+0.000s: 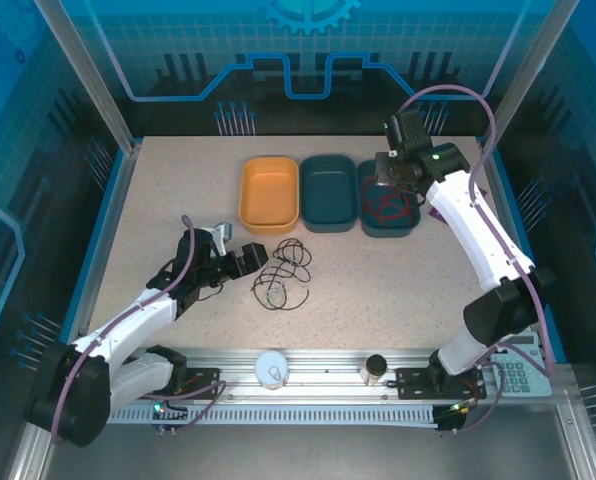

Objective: Untangle the cables
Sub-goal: Place the cable in the container.

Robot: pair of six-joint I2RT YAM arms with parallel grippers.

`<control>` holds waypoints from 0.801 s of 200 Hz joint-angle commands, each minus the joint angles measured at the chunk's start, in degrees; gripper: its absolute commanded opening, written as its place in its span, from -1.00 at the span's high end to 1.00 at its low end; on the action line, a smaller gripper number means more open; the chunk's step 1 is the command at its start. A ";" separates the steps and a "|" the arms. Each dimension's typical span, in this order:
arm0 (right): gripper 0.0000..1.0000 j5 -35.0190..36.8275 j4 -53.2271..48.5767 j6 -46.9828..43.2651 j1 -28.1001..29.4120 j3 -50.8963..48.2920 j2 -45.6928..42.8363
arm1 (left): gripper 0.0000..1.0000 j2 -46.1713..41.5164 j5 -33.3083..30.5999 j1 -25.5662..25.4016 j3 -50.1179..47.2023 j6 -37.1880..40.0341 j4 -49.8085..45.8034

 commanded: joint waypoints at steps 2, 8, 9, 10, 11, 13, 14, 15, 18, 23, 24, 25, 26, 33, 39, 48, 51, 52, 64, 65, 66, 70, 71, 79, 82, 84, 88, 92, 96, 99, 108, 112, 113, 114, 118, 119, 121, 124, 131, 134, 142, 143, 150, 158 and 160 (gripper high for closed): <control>1.00 -2.18 -2.07 -1.50 -1.28 2.25 2.74 | -0.98 -0.85 -1.12 -0.22 2.13 1.66 -1.45; 1.00 -2.72 -2.18 -1.61 -1.48 2.38 3.60 | -0.98 -0.83 -1.13 -0.26 2.13 1.58 -1.36; 1.00 -2.81 -2.19 -1.61 -1.56 2.43 3.68 | -0.98 -0.83 -1.14 -0.26 2.13 1.57 -1.36; 1.00 -2.85 -2.20 -1.61 -1.60 2.49 3.85 | -0.98 -0.83 -1.15 -0.26 2.13 1.57 -1.36; 1.00 -2.92 -2.20 -1.61 -1.66 2.53 4.02 | -0.99 -0.83 -1.15 -0.26 2.13 1.57 -1.36; 1.00 -3.01 -2.27 -1.57 -1.69 2.62 4.35 | -0.99 -0.83 -1.15 -0.19 2.13 1.57 -1.36; 1.00 -3.04 -2.32 -1.54 -1.80 2.64 4.45 | -0.98 -0.83 -1.20 -0.22 2.13 1.57 -1.27; 1.00 -3.10 -2.35 -1.53 -1.81 2.64 4.58 | -0.98 -0.83 -1.22 -0.24 2.22 1.57 -1.23; 1.00 -3.26 -2.58 -1.45 -1.94 2.77 5.12 | -0.98 -0.79 -1.19 -0.25 2.15 1.55 -1.23; 1.00 -3.84 -2.72 -1.35 -2.17 3.04 5.84 | -0.98 -0.77 -1.23 -0.26 2.21 1.47 -1.26; 1.00 -4.03 -2.77 -1.30 -2.26 3.07 6.03 | -0.98 -0.76 -1.19 -0.26 2.22 1.48 -1.27; 1.00 -4.16 -2.84 -1.28 -2.30 3.12 6.21 | -0.98 -0.75 -1.13 -0.26 2.17 1.48 -1.27; 1.00 -4.27 -2.87 -1.27 -2.37 3.19 6.34 | -0.98 -0.79 -1.14 -0.26 2.20 1.48 -1.23; 1.00 -5.24 -3.19 -1.02 -2.83 3.54 7.41 | -0.98 -0.79 -1.08 -0.20 2.13 1.41 -1.22; 1.00 -5.82 -3.63 -0.71 -3.20 4.02 8.40 | -0.98 -0.77 -1.07 -0.25 2.09 1.40 -1.17; 1.00 -6.54 -4.57 -0.23 -3.69 4.99 9.94 | -0.98 -0.79 -1.10 -0.25 1.98 1.27 -1.19; 1.00 -6.78 -4.84 -0.14 -3.75 5.33 10.45 | -0.98 -0.75 -1.08 -0.21 1.91 1.30 -1.18; 1.00 -6.90 -4.93 -0.13 -3.84 5.44 10.66 | -0.98 -0.79 -1.07 -0.19 1.89 1.31 -1.18; 1.00 -7.66 -5.99 -0.03 -4.18 6.98 12.79 | -0.99 -0.83 -1.15 -0.26 1.66 1.19 -1.18; 1.00 -7.69 -6.07 -0.03 -4.19 7.10 12.98 | -0.99 -0.83 -1.11 -0.26 1.63 1.12 -1.18; 1.00 -7.71 -6.20 -0.03 -4.28 7.20 13.16 | -0.99 -0.83 -1.13 -0.26 1.62 1.08 -1.18; 1.00 -7.88 -6.55 -0.03 -4.38 7.77 13.88 | -0.99 -0.84 -1.23 -0.26 1.57 1.09 -1.06; 1.00 -7.94 -6.57 -0.03 -4.46 7.94 14.05 | -0.99 -0.83 -1.19 -0.26 1.50 1.11 -1.08; 1.00 -8.07 -7.02 -0.16 -4.65 9.09 15.42 | -0.98 -0.83 -1.14 -0.26 1.35 1.05 -0.90; 1.00 -8.12 -7.10 -0.24 -4.70 9.43 15.97 | -0.98 -0.83 -1.15 -0.23 1.28 1.11 -0.91; 1.00 -8.15 -7.12 -0.28 -4.71 9.66 16.35 | -0.99 -0.83 -1.15 -0.21 1.26 1.08 -0.85; 1.00 -8.19 -7.15 -0.51 -4.93 10.26 17.22 | -0.98 -0.83 -1.10 -0.23 1.20 1.05 -0.83; 1.00 -8.38 -7.13 -0.62 -5.04 10.66 17.93 | -0.98 -0.83 -1.13 -0.25 1.17 1.00 -0.76; 1.00 -8.53 -7.13 -0.72 -5.17 11.07 18.55 | -0.98 -0.83 -1.16 -0.26 1.12 0.96 -0.75; 1.00 -8.71 -7.13 -0.73 -5.39 11.50 19.23 | -0.98 -0.83 -1.13 -0.21 1.08 0.96 -0.63; 1.00 -9.30 -6.92 -0.93 -5.71 12.48 20.80 | -0.98 -0.89 -1.06 -0.26 1.08 0.87 -0.66; 1.00 -9.55 -6.72 -1.03 -5.84 12.80 21.44 | -0.98 -0.90 -0.95 -0.23 1.08 0.84 -0.65; 1.00 -9.65 -6.66 -1.10 -5.90 12.87 21.65 | -0.98 -0.91 -0.92 -0.25 1.08 0.86 -0.65; 1.00 -9.70 -6.59 -1.14 -5.97 12.99 21.80 | -0.98 -0.92 -0.90 -0.25 1.08 0.86 -0.65; 1.00 -9.96 -6.31 -1.24 -6.08 13.27 22.40 | -0.99 -0.92 -0.88 -0.26 1.08 0.95 -0.73; 1.00 -10.03 -6.28 -1.25 -6.06 13.36 22.57 | -0.99 -0.92 -0.89 -0.26 1.08 0.91 -0.74; 1.00 -10.13 -6.19 -1.30 -6.17 13.60 22.92 | -0.98 -0.92 -0.93 -0.26 1.08 0.95 -0.74; 1.00 -10.26 -6.13 -1.34 -6.28 13.83 23.39 | -0.99 -1.02 -0.86 -0.22 1.08 0.93 -0.81; 1.00 -10.91 -5.86 -1.43 -6.49 14.43 24.46 | -0.99 -1.01 -0.83 -0.26 1.08 0.96 -0.89; 1.00 -11.27 -5.81 -1.52 -6.59 14.69 24.90 | -0.98 -1.02 -0.93 -0.22 1.12 1.00 -0.97; 1.00 -12.39 -5.27 -1.76 -6.80 15.23 25.98 | -0.99 -1.16 -0.96 -0.23 1.16 1.09 -1.18; 1.00 -12.52 -5.27 -1.77 -6.81 15.27 26.12 | -0.98 -1.17 -0.97 -0.24 1.16 1.07 -1.22; 1.00 -13.10 -4.77 -1.74 -6.91 15.63 26.86 | -0.99 -1.27 -1.04 -0.23 1.21 1.08 -1.35; 1.00 -13.81 -4.40 -1.70 -7.00 15.95 27.56 | -0.98 -1.44 -1.10 -0.26 1.09 1.05 -1.53; 1.00 -14.04 -4.31 -1.70 -6.98 16.04 27.75 | -0.98 -1.51 -1.14 -0.19 1.10 1.05 -1.60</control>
